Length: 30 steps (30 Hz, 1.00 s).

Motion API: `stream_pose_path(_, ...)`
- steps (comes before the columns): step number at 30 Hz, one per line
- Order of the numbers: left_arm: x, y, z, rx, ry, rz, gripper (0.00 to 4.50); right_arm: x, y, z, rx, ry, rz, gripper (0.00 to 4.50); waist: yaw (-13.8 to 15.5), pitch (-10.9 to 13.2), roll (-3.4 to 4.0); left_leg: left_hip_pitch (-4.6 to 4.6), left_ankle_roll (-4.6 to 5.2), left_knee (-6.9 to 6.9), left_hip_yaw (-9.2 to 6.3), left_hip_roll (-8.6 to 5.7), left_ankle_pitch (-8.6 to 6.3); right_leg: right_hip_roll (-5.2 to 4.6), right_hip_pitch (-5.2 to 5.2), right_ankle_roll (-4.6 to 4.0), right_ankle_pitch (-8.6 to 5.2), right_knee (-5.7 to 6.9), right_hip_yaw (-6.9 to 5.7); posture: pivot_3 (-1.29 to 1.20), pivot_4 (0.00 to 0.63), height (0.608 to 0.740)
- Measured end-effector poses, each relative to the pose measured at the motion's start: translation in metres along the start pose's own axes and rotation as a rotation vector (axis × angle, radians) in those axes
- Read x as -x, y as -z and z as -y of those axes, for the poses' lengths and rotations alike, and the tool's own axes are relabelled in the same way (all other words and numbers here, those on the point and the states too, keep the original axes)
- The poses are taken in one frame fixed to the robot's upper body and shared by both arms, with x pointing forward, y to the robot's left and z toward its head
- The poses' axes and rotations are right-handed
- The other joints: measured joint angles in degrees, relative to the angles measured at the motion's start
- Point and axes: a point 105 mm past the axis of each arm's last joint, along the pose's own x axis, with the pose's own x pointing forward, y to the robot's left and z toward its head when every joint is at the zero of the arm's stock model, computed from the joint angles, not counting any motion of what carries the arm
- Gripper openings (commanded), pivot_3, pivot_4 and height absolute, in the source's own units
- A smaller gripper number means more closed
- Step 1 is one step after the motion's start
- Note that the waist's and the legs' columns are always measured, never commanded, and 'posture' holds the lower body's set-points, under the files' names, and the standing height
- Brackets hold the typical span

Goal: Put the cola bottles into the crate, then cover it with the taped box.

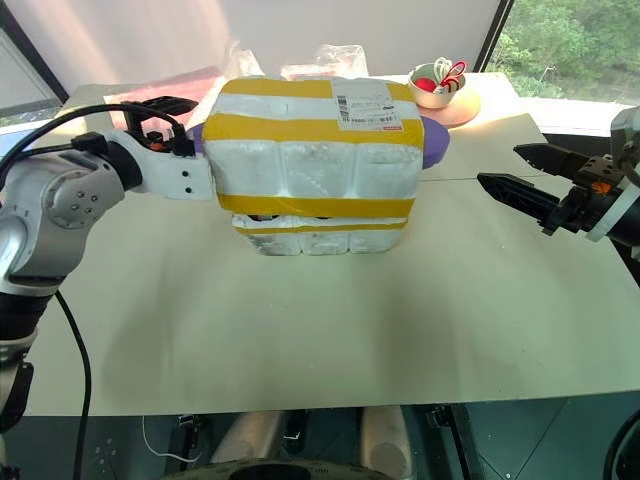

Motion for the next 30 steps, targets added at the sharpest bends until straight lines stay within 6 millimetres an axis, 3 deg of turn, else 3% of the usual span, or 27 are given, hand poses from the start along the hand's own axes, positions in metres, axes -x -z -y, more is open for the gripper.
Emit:
stream_pose_path(10, 0.025, 0.009, 0.030, 0.162, 0.116, 0.026, 4.44, 0.001, 0.003, 0.005, 0.006, -0.001, -0.010, 4.50, -0.07, 0.00, 0.02, 0.00, 0.01, -0.01, 0.01, 0.05, -0.01, -0.01, -0.02, 0.00, 0.00, -0.02, 0.01, 0.00, 0.150, 0.739)
stream_pose_path(14, 0.042, 0.019, 0.029, 0.406, 0.157, 0.078, 4.44, 0.003, 0.006, 0.004, 0.033, -0.019, -0.051, 4.50, -0.04, 0.01, 0.03, 0.00, 0.01, -0.01, 0.00, 0.05, -0.01, -0.01, -0.02, -0.01, 0.00, -0.04, 0.00, 0.00, 0.150, 0.739)
stream_pose_path(18, 0.062, 0.035, 0.030, 0.856, 0.241, 0.145, 4.44, 0.007, 0.008, 0.002, 0.068, -0.049, -0.098, 4.50, -0.18, 0.01, 0.04, 0.02, 0.01, 0.00, 0.01, 0.06, -0.01, 0.09, -0.03, -0.01, 0.00, 0.00, -0.01, 0.00, 0.150, 0.739)
stream_pose_path(20, 0.080, 0.053, 0.032, 1.129, 0.319, 0.175, 4.44, 0.009, 0.010, 0.000, 0.091, -0.081, -0.129, 4.50, -0.31, 0.01, 0.04, 0.02, 0.01, 0.00, 0.01, 0.10, -0.01, 0.16, -0.04, -0.01, -0.01, 0.04, -0.02, 0.00, 0.150, 0.739)
stream_pose_path(22, 0.098, 0.061, 0.031, 1.273, 0.401, 0.212, 4.44, 0.010, 0.012, -0.001, 0.099, -0.102, -0.153, 4.50, -0.73, 0.01, 0.05, 0.03, 0.02, 0.00, 0.05, 0.12, -0.02, 0.18, -0.04, -0.01, -0.01, 0.01, -0.01, 0.00, 0.150, 0.739)
stream_pose_path(25, 0.117, 0.059, 0.035, 1.379, 0.546, 0.262, 4.44, 0.009, 0.016, -0.005, 0.108, -0.159, -0.182, 4.50, -1.16, 0.01, 0.06, 0.04, 0.01, 0.00, 0.04, 0.10, -0.02, 0.11, 0.00, -0.01, -0.01, 0.00, -0.01, 0.00, 0.150, 0.739)
stream_pose_path(30, 0.126, 0.049, 0.036, 1.430, 0.677, 0.344, 4.44, 0.004, 0.023, -0.018, 0.123, -0.271, -0.225, 4.50, -1.35, 0.02, 0.08, 0.04, -0.01, 0.00, 0.03, 0.12, -0.03, 0.01, 0.00, -0.02, -0.02, -0.04, 0.00, 0.00, 0.150, 0.739)
